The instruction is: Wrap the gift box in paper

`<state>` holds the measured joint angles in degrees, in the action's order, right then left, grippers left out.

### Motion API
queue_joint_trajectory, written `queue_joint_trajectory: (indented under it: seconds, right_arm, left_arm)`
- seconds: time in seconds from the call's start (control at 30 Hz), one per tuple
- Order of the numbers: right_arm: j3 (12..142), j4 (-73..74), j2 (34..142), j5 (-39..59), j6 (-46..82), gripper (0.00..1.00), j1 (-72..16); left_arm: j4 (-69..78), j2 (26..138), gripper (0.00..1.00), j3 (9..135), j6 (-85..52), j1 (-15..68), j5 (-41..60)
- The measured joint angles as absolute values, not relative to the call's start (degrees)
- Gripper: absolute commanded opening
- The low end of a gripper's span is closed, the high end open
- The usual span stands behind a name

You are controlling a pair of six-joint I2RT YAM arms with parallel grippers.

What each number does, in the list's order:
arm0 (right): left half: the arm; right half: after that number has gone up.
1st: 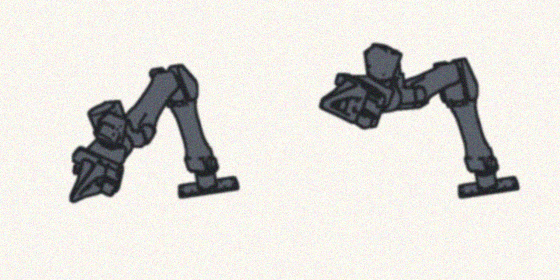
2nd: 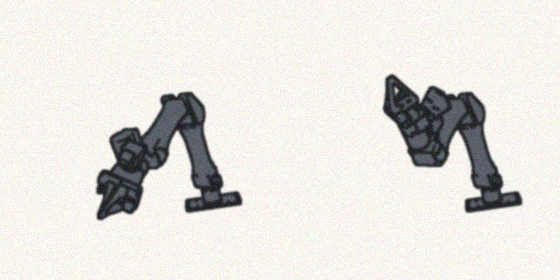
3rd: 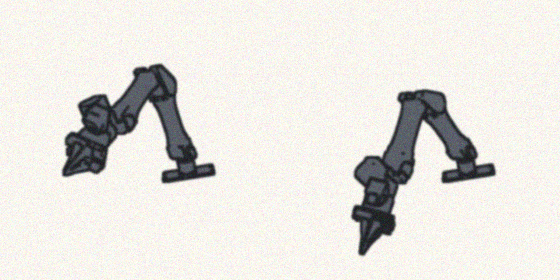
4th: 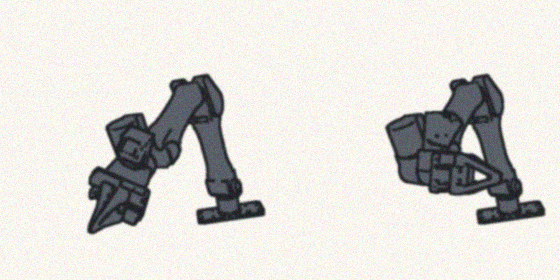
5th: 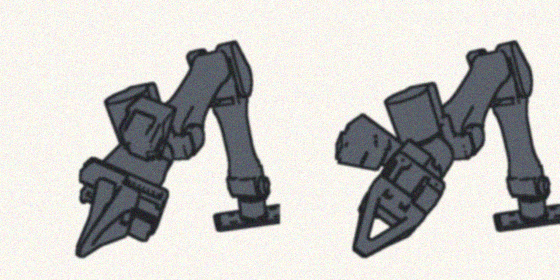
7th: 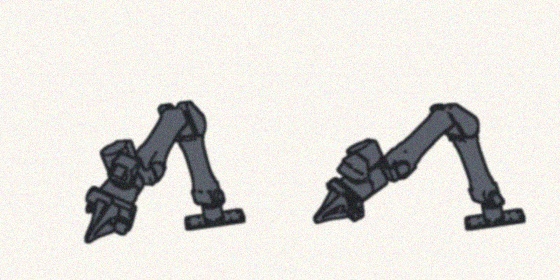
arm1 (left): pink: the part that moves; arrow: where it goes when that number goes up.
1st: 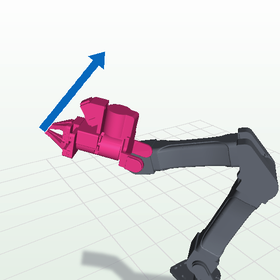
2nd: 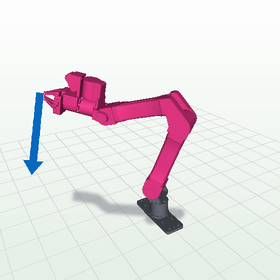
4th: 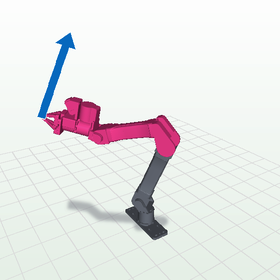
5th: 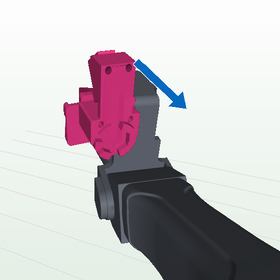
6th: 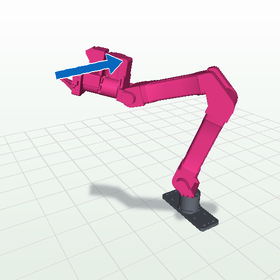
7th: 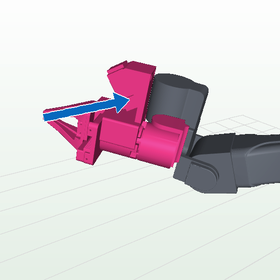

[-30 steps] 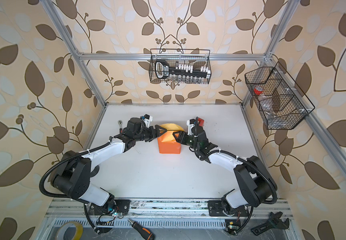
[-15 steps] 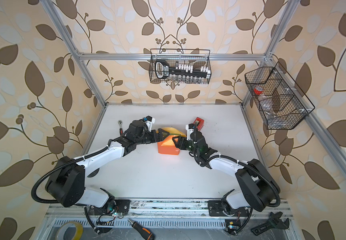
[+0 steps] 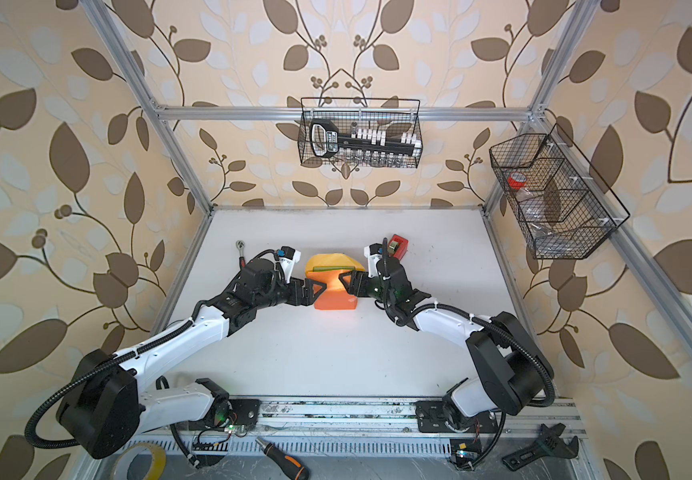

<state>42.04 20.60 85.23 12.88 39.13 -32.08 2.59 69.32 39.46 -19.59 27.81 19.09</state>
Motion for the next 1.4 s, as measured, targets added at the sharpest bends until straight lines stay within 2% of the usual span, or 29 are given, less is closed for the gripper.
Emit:
queue_joint_trajectory:
  seconds: [0.3,0.57,0.87,1.2,1.4]
  right_arm:
    - [43.31,19.88,86.56,14.06,38.72,0.71,-31.88]
    - [43.33,17.08,85.17,14.98,36.42,0.82,-30.81]
    - [43.18,16.08,82.48,14.28,32.23,0.84,-31.18]
    - [46.68,14.11,87.55,12.16,31.03,0.75,-31.88]
    - [47.4,14.04,88.92,11.49,31.42,0.69,-31.7]
  left_arm:
    - [2.72,76.9,0.98,42.76,-16.86,27.81,18.39]
    - [4.58,80.23,0.87,45.34,-18.0,27.81,15.75]
    - [7.16,81.38,0.76,45.34,-19.99,27.7,14.72]
    - [9.72,83.22,0.75,45.34,-21.06,27.68,15.03]
    - [10.11,83.44,0.79,45.34,-21.39,27.68,15.03]
